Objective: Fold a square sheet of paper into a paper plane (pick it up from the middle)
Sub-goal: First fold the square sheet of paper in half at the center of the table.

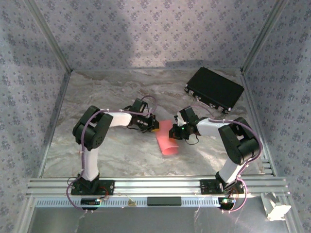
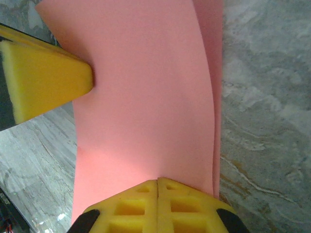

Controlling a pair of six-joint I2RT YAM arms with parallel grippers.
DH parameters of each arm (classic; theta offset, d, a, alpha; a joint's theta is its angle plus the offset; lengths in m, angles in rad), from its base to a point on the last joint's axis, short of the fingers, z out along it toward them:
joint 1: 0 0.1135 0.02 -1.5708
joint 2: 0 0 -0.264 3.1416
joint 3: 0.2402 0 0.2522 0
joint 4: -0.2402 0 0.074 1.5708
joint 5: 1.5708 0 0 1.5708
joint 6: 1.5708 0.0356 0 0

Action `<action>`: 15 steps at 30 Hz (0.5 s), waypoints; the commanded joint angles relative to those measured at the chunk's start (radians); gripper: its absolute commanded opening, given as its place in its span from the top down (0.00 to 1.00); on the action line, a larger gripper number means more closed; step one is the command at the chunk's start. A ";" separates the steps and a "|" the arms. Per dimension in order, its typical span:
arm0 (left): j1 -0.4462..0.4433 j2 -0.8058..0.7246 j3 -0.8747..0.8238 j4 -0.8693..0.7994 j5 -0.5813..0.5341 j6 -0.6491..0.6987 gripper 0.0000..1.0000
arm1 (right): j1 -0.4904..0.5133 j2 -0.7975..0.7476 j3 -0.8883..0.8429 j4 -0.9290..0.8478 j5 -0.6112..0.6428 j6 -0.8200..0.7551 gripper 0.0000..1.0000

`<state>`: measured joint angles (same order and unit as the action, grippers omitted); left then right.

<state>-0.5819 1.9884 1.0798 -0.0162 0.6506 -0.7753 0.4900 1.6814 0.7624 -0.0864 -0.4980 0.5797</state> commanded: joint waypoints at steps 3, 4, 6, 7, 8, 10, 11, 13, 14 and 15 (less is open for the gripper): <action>0.005 -0.001 0.037 -0.117 -0.069 0.029 1.00 | 0.005 0.013 -0.035 -0.114 0.077 0.007 1.00; 0.003 -0.006 0.049 -0.128 -0.068 0.032 1.00 | 0.004 0.013 -0.035 -0.113 0.076 0.008 1.00; -0.003 -0.008 0.078 -0.153 -0.062 0.049 1.00 | 0.004 0.013 -0.034 -0.113 0.075 0.008 1.00; -0.004 -0.004 0.085 -0.159 -0.060 0.055 1.00 | 0.003 0.013 -0.032 -0.114 0.076 0.008 1.00; -0.005 0.004 0.092 -0.164 -0.059 0.060 1.00 | 0.004 0.011 -0.031 -0.114 0.077 0.007 1.00; -0.003 0.020 0.098 -0.166 -0.059 0.062 1.00 | 0.004 0.012 -0.033 -0.111 0.078 0.009 1.00; -0.001 0.032 0.100 -0.162 -0.062 0.061 1.00 | 0.005 0.013 -0.035 -0.107 0.078 0.011 1.00; -0.001 0.049 0.104 -0.148 -0.056 0.056 1.00 | 0.005 0.016 -0.040 -0.099 0.077 0.013 1.00; 0.000 0.056 0.106 -0.141 -0.055 0.054 1.00 | 0.004 0.019 -0.041 -0.099 0.076 0.013 1.00; 0.000 0.058 0.105 -0.135 -0.062 0.049 1.00 | 0.005 0.021 -0.044 -0.099 0.077 0.012 1.00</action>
<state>-0.5831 2.0151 1.1709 -0.1322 0.6132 -0.7410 0.4915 1.6802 0.7612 -0.0864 -0.4942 0.5854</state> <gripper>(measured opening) 0.044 0.052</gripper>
